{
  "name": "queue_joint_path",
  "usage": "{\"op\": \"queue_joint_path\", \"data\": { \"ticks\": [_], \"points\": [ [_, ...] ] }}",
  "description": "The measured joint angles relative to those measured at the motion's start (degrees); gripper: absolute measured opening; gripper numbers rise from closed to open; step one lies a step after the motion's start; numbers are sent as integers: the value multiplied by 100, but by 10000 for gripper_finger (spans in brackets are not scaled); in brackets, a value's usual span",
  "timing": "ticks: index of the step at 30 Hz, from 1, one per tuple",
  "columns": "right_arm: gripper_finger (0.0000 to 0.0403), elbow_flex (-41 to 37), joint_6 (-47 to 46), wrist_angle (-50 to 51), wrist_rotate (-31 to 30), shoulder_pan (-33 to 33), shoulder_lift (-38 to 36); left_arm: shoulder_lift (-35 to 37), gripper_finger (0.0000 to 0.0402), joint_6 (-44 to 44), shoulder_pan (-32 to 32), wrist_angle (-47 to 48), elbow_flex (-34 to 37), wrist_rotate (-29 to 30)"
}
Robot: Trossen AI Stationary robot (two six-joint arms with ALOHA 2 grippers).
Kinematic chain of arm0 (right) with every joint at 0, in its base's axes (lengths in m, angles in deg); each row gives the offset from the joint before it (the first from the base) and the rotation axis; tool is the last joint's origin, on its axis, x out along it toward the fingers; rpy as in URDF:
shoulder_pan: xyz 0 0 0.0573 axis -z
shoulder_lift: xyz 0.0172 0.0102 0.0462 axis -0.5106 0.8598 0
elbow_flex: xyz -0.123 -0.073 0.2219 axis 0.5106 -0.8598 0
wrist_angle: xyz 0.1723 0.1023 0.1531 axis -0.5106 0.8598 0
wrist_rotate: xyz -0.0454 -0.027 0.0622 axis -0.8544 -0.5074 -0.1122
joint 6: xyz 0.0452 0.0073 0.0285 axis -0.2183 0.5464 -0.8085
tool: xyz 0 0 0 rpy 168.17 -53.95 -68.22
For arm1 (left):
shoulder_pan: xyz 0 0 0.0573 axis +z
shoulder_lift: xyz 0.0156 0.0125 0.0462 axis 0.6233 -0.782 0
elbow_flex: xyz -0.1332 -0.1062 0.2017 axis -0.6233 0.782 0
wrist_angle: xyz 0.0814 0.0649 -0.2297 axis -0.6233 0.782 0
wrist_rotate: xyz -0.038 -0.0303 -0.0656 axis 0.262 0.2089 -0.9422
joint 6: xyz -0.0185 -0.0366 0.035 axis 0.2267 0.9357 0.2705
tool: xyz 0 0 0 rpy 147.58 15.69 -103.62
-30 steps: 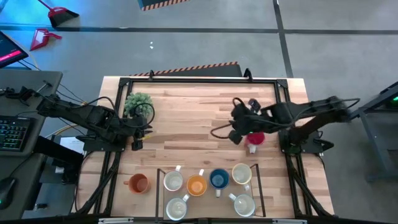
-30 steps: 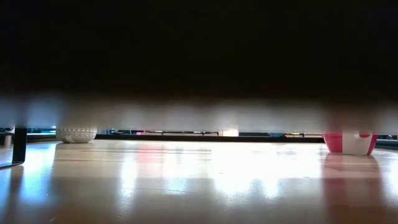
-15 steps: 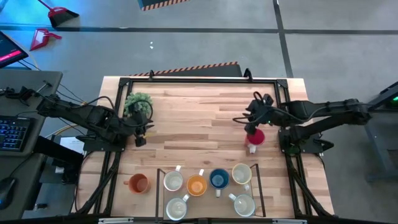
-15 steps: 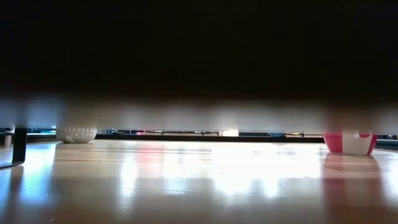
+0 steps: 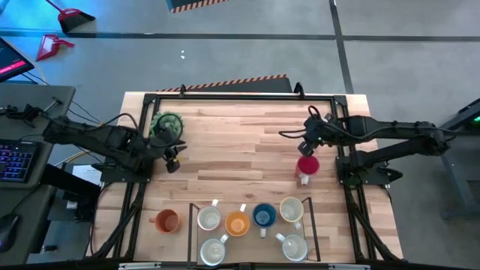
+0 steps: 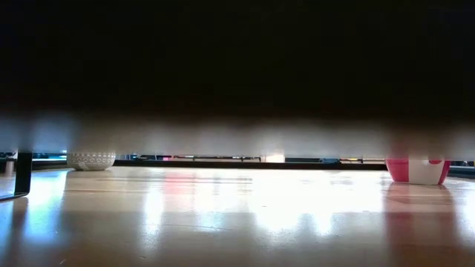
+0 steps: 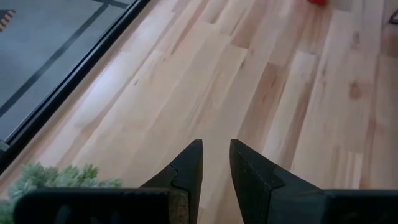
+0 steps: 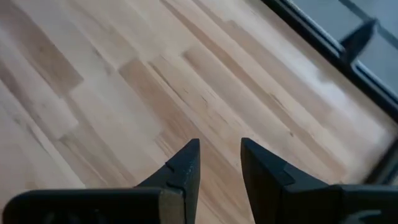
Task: Place coffee mugs
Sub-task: Put the orange mug on the shelf
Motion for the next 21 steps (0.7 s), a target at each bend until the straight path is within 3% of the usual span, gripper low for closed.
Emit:
{"op": "queue_joint_path", "data": {
  "ticks": [4,9,21],
  "points": [
    [92,0,-393,326,57,82,2,0,71,-1,142,2,0,0],
    [92,0,-568,493,672,139,75,0,71,0,212,0,-1,-2],
    [92,0,-617,938,1000,26,644,0,71,-2,209,2,-1,-7]
  ]
}}
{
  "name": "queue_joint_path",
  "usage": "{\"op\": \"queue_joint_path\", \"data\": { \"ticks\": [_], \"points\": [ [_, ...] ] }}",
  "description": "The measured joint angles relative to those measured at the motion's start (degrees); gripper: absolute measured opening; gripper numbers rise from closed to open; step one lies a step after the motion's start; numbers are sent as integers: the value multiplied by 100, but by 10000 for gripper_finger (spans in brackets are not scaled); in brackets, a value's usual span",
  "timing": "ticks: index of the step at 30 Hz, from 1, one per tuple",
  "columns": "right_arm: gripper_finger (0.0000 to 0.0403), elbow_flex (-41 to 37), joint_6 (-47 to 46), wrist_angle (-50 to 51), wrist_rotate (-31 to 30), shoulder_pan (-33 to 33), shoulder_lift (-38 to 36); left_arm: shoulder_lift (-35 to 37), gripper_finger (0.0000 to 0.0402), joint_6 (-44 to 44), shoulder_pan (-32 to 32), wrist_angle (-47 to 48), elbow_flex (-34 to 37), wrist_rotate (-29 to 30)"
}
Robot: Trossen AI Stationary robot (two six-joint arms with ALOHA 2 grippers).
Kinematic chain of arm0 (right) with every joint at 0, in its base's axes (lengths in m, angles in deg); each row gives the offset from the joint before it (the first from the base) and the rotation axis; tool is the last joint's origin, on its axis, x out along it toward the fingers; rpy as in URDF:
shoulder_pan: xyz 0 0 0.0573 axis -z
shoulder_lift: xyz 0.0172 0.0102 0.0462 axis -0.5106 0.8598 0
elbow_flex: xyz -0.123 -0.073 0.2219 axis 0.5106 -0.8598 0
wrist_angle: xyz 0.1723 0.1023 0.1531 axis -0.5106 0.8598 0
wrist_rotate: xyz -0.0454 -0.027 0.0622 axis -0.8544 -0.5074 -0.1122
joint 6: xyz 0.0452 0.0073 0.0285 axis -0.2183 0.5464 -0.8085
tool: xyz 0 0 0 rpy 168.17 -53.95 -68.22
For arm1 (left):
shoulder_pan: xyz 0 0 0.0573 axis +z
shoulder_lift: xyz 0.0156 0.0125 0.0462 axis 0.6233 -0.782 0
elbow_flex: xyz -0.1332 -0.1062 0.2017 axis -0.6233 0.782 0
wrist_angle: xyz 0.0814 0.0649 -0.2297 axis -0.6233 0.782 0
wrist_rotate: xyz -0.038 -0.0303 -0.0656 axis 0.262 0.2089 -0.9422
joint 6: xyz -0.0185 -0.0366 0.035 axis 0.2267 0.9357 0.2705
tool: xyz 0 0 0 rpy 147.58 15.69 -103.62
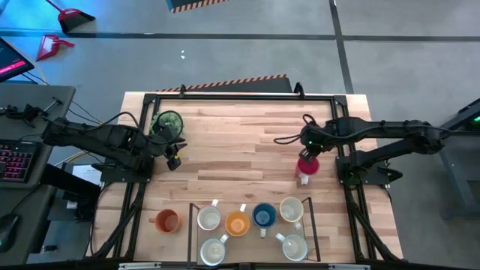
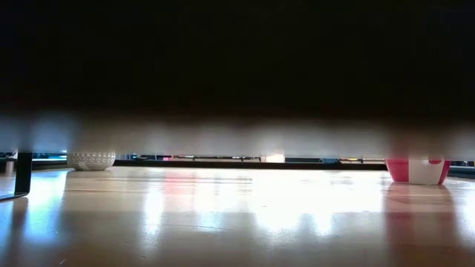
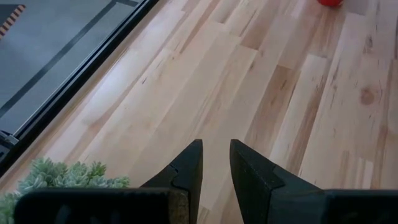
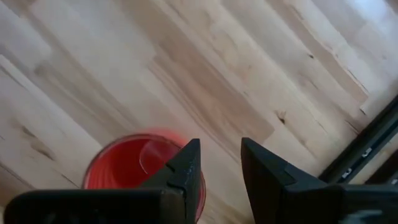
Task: Place coffee mugs
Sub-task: Put the orange mug on the shelf
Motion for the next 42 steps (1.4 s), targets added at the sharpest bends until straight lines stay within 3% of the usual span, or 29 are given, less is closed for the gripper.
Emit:
{"op": "queue_joint_path", "data": {
  "ticks": [9,19,42],
  "points": [
    [92,-11,1039,-40,222,-619,346,0,71,-9,0,9,0,-7],
    [92,-811,364,-194,72,-811,333,0,71,-105,0,9,0,-26],
    [92,-822,656,-883,73,-791,342,0,71,-105,0,7,1,-26]
  ]
}}
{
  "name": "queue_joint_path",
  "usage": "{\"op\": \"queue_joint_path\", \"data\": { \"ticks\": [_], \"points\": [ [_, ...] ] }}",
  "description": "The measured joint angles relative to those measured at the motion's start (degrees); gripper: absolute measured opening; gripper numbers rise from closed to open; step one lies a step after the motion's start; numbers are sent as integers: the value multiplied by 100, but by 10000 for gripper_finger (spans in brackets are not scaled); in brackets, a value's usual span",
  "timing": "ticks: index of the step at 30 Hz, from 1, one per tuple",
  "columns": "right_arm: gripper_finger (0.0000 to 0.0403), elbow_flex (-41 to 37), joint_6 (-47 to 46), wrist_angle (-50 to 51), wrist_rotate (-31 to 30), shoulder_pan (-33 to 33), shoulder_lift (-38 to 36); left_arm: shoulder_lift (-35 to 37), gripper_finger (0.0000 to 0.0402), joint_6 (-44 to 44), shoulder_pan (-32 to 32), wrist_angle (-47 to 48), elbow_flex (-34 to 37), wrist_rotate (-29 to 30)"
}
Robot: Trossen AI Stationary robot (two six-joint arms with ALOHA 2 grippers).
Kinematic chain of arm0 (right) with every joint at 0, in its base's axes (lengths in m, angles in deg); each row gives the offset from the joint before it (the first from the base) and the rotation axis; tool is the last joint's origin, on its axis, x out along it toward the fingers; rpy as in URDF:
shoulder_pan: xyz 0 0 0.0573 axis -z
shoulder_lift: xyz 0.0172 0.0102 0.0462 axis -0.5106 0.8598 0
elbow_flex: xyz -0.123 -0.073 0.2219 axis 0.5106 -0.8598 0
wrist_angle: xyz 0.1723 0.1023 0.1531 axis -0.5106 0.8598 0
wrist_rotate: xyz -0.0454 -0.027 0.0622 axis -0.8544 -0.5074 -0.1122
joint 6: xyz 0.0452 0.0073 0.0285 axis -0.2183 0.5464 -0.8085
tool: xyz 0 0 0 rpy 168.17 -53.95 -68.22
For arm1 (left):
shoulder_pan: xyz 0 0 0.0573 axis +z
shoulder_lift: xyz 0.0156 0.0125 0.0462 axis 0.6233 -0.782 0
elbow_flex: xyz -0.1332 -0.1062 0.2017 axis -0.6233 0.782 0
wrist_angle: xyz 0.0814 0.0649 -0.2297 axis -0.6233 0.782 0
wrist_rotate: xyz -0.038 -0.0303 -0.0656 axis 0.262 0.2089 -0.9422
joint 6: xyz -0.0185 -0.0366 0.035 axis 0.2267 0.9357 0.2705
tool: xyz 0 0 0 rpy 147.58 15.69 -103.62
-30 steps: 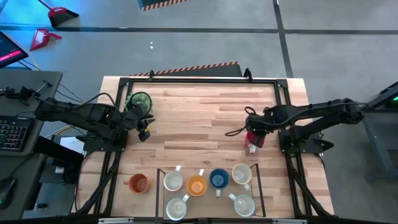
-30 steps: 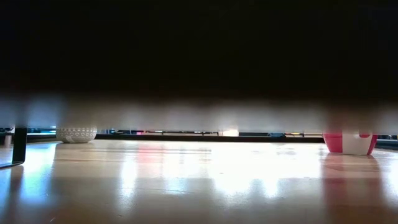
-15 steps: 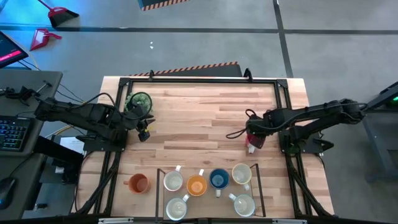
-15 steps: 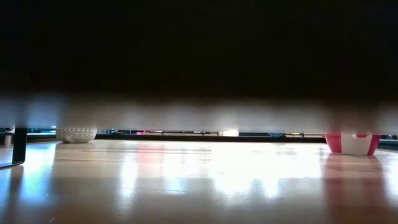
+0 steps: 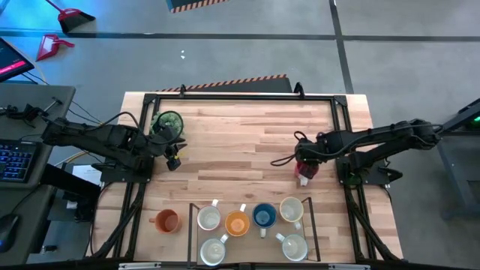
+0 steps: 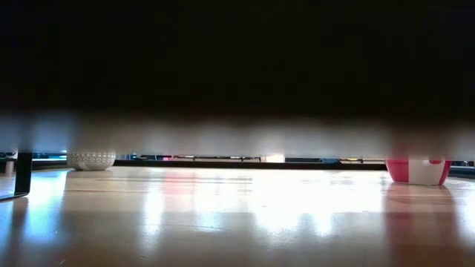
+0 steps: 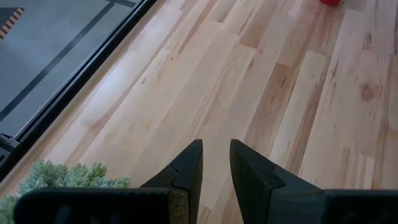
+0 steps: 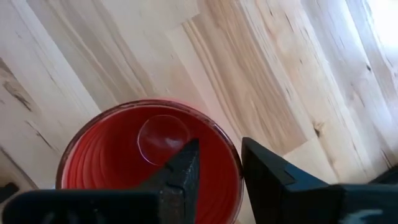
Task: Place coffee mugs
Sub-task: Put the orange mug on the shelf
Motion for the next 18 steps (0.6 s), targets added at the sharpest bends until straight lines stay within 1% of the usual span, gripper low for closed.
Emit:
{"op": "queue_joint_path", "data": {
  "ticks": [4,9,12,18],
  "points": [
    [92,-48,-8,-110,32,0,-2,0,71,-2,0,0,1,0],
    [92,-558,-342,-605,441,0,6,0,71,-2,0,0,-1,-20],
    [92,-759,-700,-698,344,0,4,0,71,-9,0,0,-1,-21],
    [92,-938,-695,-1094,406,0,6,2,71,-201,0,-2,-1,-22]
  ]
}}
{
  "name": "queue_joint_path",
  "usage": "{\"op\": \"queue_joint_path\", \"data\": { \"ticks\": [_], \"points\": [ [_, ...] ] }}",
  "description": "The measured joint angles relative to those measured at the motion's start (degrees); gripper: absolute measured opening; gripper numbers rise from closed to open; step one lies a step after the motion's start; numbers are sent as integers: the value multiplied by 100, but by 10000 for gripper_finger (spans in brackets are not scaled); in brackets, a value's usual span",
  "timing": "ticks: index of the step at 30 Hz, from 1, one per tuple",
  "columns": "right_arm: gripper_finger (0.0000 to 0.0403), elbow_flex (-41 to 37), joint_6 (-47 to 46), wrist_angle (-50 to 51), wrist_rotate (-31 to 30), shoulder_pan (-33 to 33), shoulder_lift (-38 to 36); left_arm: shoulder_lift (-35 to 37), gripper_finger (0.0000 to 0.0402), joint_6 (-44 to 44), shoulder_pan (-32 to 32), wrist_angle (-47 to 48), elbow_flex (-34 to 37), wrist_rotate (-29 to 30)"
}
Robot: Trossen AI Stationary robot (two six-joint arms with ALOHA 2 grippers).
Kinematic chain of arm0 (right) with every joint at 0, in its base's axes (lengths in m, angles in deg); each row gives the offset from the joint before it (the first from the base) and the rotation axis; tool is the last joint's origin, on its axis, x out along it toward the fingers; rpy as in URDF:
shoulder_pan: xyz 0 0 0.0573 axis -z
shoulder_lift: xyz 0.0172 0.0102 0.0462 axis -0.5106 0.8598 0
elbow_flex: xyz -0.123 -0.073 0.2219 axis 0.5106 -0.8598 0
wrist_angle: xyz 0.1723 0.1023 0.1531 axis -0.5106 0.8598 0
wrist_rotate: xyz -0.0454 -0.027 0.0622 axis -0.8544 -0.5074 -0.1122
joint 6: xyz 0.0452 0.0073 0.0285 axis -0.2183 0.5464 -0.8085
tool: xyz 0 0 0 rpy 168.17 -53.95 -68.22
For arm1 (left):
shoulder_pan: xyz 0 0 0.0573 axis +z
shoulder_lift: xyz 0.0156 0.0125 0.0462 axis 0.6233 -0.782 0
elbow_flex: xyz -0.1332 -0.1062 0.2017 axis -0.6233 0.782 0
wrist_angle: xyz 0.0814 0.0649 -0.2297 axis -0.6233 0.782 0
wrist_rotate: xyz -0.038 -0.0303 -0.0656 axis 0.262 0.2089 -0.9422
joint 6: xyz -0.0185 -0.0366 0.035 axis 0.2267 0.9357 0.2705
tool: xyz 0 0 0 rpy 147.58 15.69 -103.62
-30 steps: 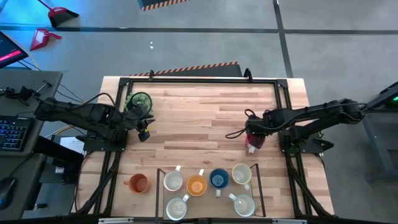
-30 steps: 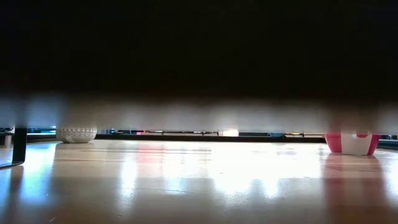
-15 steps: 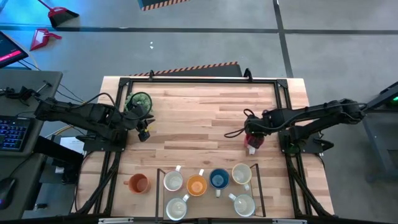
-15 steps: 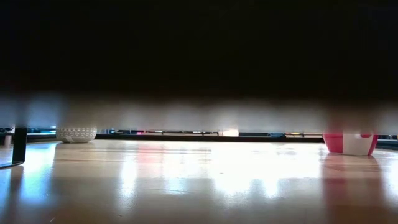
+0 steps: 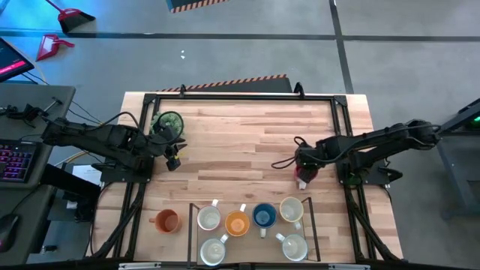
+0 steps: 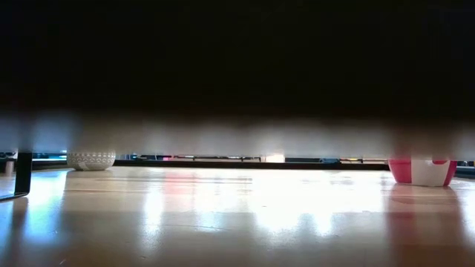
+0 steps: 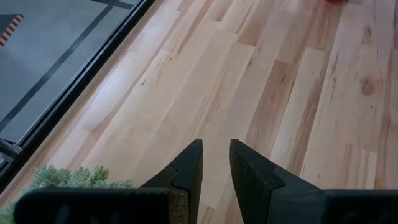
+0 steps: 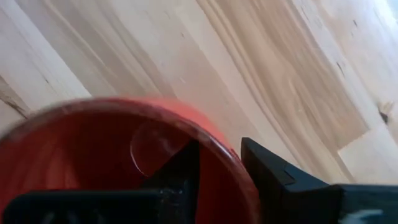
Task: Place coffee mugs
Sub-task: Put the orange mug on the shelf
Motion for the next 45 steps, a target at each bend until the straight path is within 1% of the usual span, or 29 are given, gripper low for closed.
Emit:
{"op": "queue_joint_path", "data": {
  "ticks": [8,13,20,24,31,33,36,39,42,43,45],
  "points": [
    [92,2,284,-332,-84,0,-1,0,71,2,0,2,2,2],
    [92,2,320,-356,-92,0,-1,-1,71,0,0,0,1,2],
    [92,37,-273,-216,0,2,-59,0,71,7,0,0,0,2],
    [92,540,-158,239,-88,2,-163,0,71,9,-1,-6,1,2],
    [92,1768,163,1360,-693,2,-250,0,71,7,0,-64,0,-34],
    [92,1997,276,1387,-719,2,-253,0,71,6,-1,-116,1,-104],
    [92,2286,306,1382,-803,-3,-250,-1,71,-29,-2,-571,2,-175],
    [92,2479,432,1272,-1072,-60,-250,-72,71,-418,0,-1412,0,-379],
    [92,2612,616,1053,-1289,-79,-250,-226,71,-738,25,-2189,-3,-437],
    [92,2615,680,949,-1296,-79,-250,-308,71,-813,66,-2381,-10,-459],
    [92,2614,802,774,-1296,-79,-248,-519,71,-987,194,-2442,-108,-556]
  ]
}}
